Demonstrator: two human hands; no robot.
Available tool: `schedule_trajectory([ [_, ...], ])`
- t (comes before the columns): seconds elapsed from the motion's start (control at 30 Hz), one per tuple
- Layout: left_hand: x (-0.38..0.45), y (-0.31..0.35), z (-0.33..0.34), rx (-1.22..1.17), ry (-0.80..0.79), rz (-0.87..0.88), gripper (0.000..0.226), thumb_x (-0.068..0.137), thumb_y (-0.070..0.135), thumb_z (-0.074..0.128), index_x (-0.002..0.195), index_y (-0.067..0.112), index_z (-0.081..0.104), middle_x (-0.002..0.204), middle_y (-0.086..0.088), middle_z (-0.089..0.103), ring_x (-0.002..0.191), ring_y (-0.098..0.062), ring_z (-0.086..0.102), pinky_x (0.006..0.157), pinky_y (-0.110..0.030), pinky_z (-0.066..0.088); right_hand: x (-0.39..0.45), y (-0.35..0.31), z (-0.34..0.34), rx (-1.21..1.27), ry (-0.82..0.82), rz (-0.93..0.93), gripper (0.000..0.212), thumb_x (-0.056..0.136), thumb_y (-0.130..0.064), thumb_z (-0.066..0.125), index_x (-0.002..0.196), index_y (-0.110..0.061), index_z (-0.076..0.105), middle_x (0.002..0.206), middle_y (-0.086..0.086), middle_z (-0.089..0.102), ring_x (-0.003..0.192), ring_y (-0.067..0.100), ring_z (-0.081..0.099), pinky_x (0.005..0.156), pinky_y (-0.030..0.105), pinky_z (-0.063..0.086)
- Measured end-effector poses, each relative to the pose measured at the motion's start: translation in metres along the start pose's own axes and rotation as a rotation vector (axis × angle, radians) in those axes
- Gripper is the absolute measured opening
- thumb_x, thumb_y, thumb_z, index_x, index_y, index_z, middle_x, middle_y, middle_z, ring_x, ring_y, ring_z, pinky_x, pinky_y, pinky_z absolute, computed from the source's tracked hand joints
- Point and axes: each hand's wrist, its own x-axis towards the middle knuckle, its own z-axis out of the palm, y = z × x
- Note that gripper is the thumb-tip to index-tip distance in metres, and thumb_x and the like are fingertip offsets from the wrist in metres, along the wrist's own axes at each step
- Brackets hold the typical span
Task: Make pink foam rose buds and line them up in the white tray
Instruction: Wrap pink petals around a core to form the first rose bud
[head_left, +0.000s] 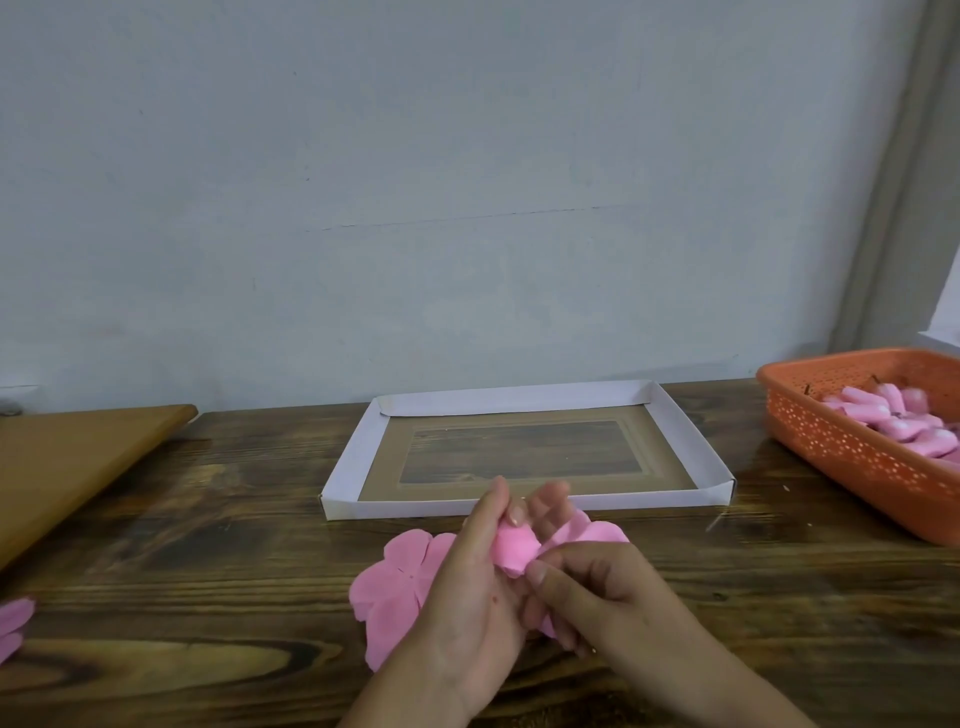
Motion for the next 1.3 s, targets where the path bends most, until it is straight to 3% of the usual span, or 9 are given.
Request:
schedule_trajectory([
  [0.17, -0.002, -0.002, 0.002, 0.127, 0.05, 0.037, 0.04, 0.084, 0.053, 0.065, 0.058, 0.024, 0.057, 0.102, -0.006, 0.076, 0.096, -0.02, 0.076, 0.056, -0.033, 0.052, -0.001, -0.002, 0.004, 0.034, -0.015, -0.002, 0.032, 0.089, -0.042, 0.056, 0.069, -0.022, 0.071, 0.064, 0.005, 0.061, 0.059, 0.009, 0.053, 0.058, 0.022, 0.044],
  [0.37, -0.006, -0.001, 0.005, 0.191, 0.096, 0.054, 0.043, 0.076, 0.056, 0.079, 0.052, 0.025, 0.061, 0.08, 0.001, 0.074, 0.076, -0.017, 0.075, 0.065, -0.035, 0.047, -0.002, -0.004, 0.005, 0.002, 0.015, -0.121, 0.033, 0.096, -0.015, 0.061, 0.065, -0.006, 0.07, 0.06, 0.006, 0.061, 0.061, 0.007, 0.053, 0.061, 0.021, 0.043],
  [0.47, -0.007, -0.001, 0.007, 0.18, 0.16, 0.024, 0.041, 0.075, 0.056, 0.071, 0.054, 0.024, 0.055, 0.074, 0.001, 0.069, 0.071, -0.016, 0.071, 0.062, -0.035, 0.047, -0.003, -0.003, 0.005, -0.005, 0.016, -0.111, 0.034, 0.098, -0.012, 0.061, 0.066, -0.003, 0.07, 0.061, 0.012, 0.06, 0.061, 0.011, 0.051, 0.062, 0.024, 0.042],
  [0.57, -0.006, 0.001, 0.009, 0.155, 0.198, 0.008, 0.042, 0.092, 0.052, 0.063, 0.06, 0.023, 0.063, 0.068, 0.001, 0.063, 0.066, -0.015, 0.068, 0.056, -0.033, 0.046, -0.004, -0.006, 0.006, -0.005, 0.006, -0.074, 0.035, 0.099, -0.012, 0.062, 0.066, -0.002, 0.069, 0.06, 0.0, 0.057, 0.061, 0.007, 0.049, 0.061, 0.02, 0.041],
  [0.7, -0.007, 0.003, 0.008, 0.157, 0.217, 0.019, 0.048, 0.096, 0.052, 0.057, 0.058, 0.023, 0.057, 0.068, 0.0, 0.064, 0.06, -0.018, 0.064, 0.053, -0.032, 0.047, -0.004, -0.008, 0.007, 0.005, 0.018, -0.017, 0.037, 0.099, -0.014, 0.061, 0.063, -0.013, 0.069, 0.056, -0.01, 0.058, 0.057, 0.0, 0.051, 0.058, 0.013, 0.041],
  [0.93, -0.002, 0.001, 0.002, 0.069, 0.223, 0.001, 0.053, 0.1, 0.049, 0.053, 0.055, 0.021, 0.058, 0.091, -0.004, 0.078, 0.07, -0.018, 0.072, 0.061, -0.036, 0.058, -0.003, -0.008, 0.007, -0.02, 0.046, -0.037, 0.043, 0.097, -0.014, 0.063, 0.059, -0.034, 0.069, 0.06, -0.005, 0.061, 0.059, 0.003, 0.052, 0.059, 0.017, 0.042],
  [1.03, 0.0, -0.002, 0.002, 0.026, 0.211, -0.002, 0.05, 0.097, 0.053, 0.056, 0.06, 0.022, 0.068, 0.087, -0.004, 0.077, 0.065, -0.02, 0.071, 0.061, -0.037, 0.053, -0.003, -0.007, 0.005, -0.03, 0.04, -0.062, 0.038, 0.092, -0.019, 0.062, 0.057, -0.032, 0.067, 0.059, -0.004, 0.061, 0.06, 0.006, 0.052, 0.06, 0.02, 0.042],
  [1.2, 0.005, 0.0, 0.0, -0.073, 0.217, 0.048, 0.047, 0.084, 0.058, 0.067, 0.052, 0.023, 0.064, 0.084, -0.004, 0.076, 0.066, -0.016, 0.072, 0.059, -0.034, 0.06, -0.002, -0.003, 0.004, -0.085, 0.03, -0.064, 0.036, 0.096, -0.018, 0.061, 0.062, -0.022, 0.07, 0.062, 0.003, 0.062, 0.062, 0.004, 0.053, 0.061, 0.018, 0.043],
  [1.3, 0.007, 0.008, -0.001, -0.127, 0.197, 0.112, 0.04, 0.072, 0.055, 0.072, 0.048, 0.023, 0.065, 0.077, -0.004, 0.074, 0.06, -0.013, 0.069, 0.053, -0.029, 0.058, 0.0, -0.005, -0.008, -0.07, 0.204, -0.052, 0.038, 0.098, -0.017, 0.057, 0.064, -0.021, 0.073, 0.058, 0.0, 0.065, 0.056, 0.0, 0.055, 0.054, 0.017, 0.044],
])
